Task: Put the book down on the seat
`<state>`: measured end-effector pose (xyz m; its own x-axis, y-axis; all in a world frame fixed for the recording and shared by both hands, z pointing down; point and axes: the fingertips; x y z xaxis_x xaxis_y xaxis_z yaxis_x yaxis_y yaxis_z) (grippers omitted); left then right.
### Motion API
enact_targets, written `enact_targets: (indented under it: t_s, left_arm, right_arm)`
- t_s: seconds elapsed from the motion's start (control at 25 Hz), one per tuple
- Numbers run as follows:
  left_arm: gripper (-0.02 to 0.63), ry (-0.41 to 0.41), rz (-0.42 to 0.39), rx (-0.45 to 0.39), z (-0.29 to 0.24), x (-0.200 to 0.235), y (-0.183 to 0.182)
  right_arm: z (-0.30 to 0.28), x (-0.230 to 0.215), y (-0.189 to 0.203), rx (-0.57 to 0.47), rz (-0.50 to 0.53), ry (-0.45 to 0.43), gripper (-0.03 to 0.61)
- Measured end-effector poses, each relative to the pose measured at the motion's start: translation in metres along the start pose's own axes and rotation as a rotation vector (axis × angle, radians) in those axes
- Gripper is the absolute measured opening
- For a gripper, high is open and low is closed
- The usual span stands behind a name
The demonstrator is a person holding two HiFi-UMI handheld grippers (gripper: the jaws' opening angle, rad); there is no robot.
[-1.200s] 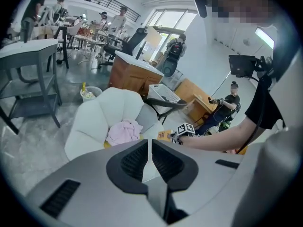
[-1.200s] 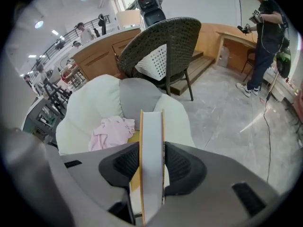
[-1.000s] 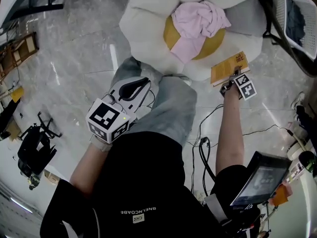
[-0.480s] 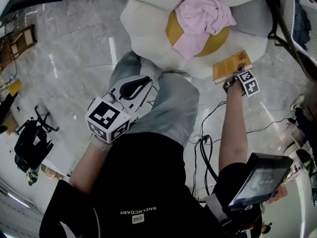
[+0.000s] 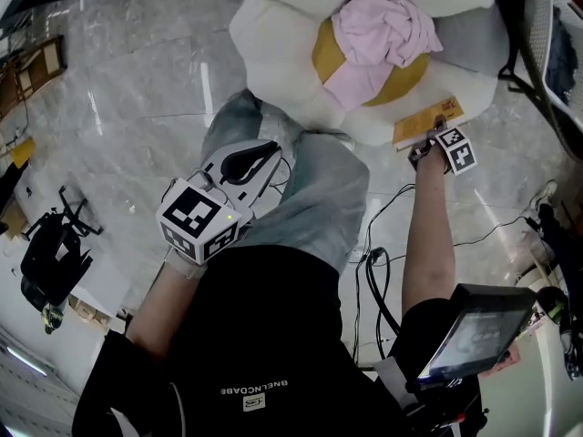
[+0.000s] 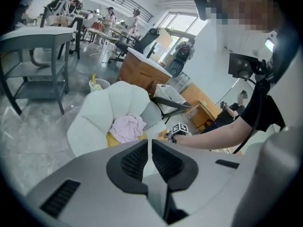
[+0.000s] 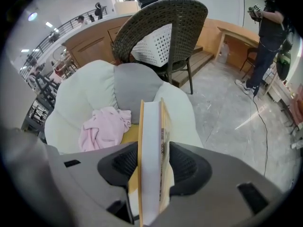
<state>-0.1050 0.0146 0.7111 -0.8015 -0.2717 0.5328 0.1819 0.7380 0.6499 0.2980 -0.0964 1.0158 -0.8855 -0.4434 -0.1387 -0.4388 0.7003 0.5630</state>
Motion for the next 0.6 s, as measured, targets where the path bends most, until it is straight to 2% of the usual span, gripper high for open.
enact_targets:
  t_s: [0.6]
  left_arm:
    - [0.017, -0.023, 0.064, -0.017, 0.018, 0.024, 0.023]
  right_arm:
    - [-0.018, 0.055, 0.03, 0.04, 0.067, -0.064, 0.222]
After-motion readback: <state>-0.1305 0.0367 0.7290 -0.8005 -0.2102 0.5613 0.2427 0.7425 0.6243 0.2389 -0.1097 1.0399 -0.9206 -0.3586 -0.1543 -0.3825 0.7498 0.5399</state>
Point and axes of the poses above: the fingertips, and each gripper's own axes: z backward along the fingers, x to its left, y out of its underside, and after that the axes turned 14 degrees about -x, right-handed
